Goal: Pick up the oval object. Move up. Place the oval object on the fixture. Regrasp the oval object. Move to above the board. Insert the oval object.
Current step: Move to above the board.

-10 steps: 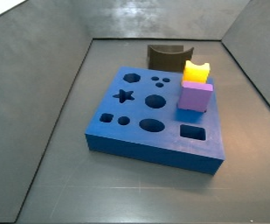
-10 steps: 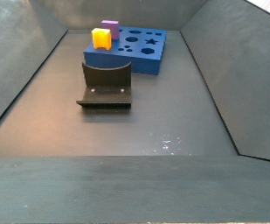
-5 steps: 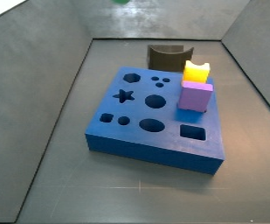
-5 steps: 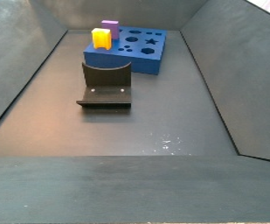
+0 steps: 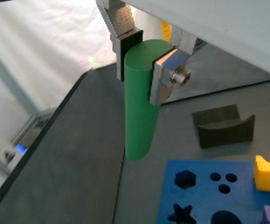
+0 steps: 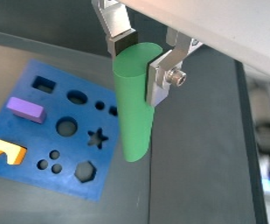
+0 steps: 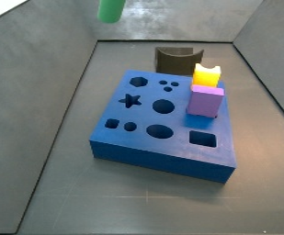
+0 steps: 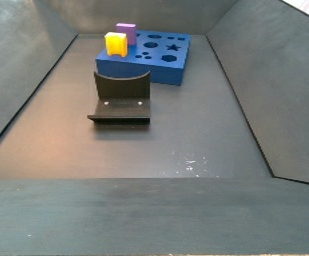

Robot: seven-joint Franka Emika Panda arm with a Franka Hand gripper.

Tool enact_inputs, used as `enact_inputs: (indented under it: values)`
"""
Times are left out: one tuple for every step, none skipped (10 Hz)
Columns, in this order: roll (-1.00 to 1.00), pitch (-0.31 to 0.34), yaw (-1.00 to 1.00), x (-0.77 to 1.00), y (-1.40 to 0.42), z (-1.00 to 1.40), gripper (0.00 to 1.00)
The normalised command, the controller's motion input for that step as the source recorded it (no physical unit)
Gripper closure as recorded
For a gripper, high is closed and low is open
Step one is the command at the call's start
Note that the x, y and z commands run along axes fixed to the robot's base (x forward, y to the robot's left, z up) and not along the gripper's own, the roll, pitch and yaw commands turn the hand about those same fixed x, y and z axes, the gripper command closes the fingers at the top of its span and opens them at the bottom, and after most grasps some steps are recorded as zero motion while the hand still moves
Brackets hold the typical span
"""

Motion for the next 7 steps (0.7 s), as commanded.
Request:
enact_inputs:
  values:
    - [-0.37, -0.353, 1.00, -0.07, -0.01, -0.01, 1.00]
    - [-0.35, -0.398, 1.00, -0.09, 0.01, -0.01, 1.00]
    - [-0.33, -0.455, 1.00, -0.10, 0.02, 0.00, 1.00]
    - [-0.30, -0.498, 1.00, -0.09, 0.02, -0.01, 1.00]
    - [-0.28, -0.527, 1.00, -0.09, 0.02, -0.01, 1.00]
    - [-0.24, -0.585, 1.00, -0.07, 0.02, 0.00, 1.00]
    - [-0.21, -0.625, 1.00, -0.06, 0.02, -0.01, 1.00]
